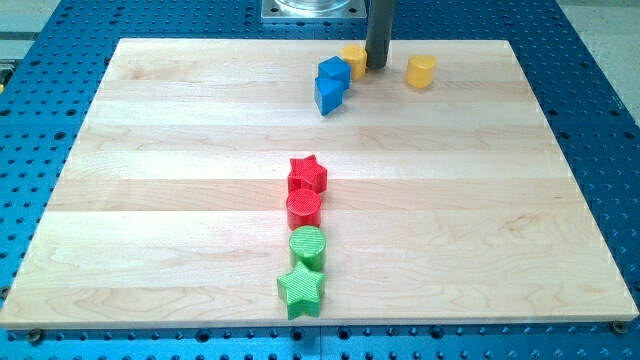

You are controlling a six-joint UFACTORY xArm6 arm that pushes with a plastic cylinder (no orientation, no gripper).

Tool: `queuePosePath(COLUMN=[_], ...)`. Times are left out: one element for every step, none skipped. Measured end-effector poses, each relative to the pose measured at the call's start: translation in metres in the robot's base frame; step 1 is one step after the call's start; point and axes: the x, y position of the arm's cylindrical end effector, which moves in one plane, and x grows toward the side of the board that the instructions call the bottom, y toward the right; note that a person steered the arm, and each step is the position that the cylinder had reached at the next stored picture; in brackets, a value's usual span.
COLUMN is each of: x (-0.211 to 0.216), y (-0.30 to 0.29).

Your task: Push the yellow hexagon to the top of the blue cube

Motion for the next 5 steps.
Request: queuePosePath(x=[-0.005,-0.006,0.022,0.035,0.019], y=[-0.008,-0.005,-0.001,-0.001,-0.020])
